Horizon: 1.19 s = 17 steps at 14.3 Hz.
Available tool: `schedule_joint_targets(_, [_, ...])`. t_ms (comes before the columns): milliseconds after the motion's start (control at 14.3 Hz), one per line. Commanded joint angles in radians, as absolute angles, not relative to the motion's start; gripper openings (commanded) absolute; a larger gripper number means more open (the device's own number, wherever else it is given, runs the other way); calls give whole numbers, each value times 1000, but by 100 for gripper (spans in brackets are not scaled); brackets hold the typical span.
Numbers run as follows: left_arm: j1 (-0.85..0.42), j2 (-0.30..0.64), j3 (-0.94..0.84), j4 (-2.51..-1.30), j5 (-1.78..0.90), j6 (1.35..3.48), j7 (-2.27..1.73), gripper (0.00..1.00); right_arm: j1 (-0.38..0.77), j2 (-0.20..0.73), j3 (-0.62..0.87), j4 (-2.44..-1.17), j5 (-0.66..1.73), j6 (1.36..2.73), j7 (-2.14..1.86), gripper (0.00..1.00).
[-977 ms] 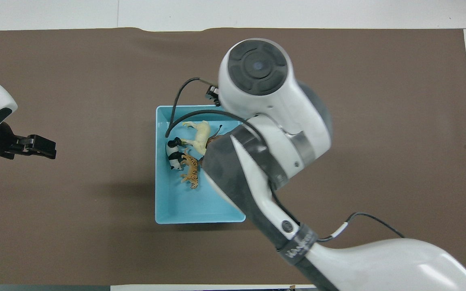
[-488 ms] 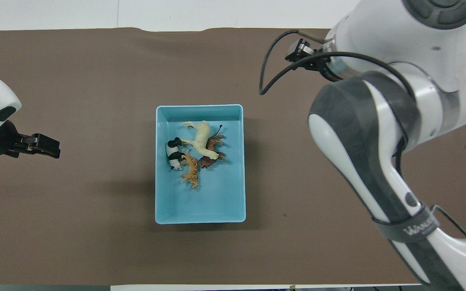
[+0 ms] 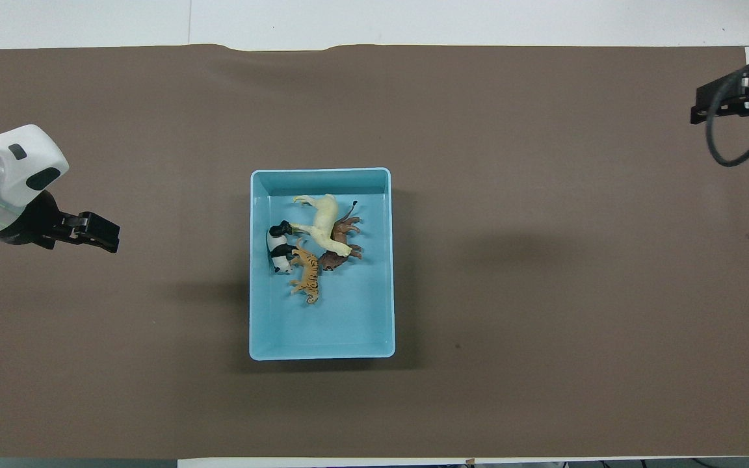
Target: Put all toys into storage box
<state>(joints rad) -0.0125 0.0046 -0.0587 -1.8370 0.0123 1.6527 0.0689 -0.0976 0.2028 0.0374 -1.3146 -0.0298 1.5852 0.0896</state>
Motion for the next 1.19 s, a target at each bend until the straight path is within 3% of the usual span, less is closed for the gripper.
schedule_joint_targets(0, [-34,5,-37,-1827,-2,1647,78,100,-132,105,34,-1361,-20,1481,39,100])
schedule_joint_targets(140, [-25,2,-37,-1827,-2,1651,80,100,-112,52,0,-1396,-14,1410,18,100])
schedule_joint_targets(419, [-25,3,-37,-1825,-2,1687,74,100,-12,-44,-110,-1554,20,1465,12,100])
schedule_joint_targets(1116, [-23,-12,-38,-1813,-2,1701,72,100,-29,-34,-112,-1548,-3,1540,12,100])
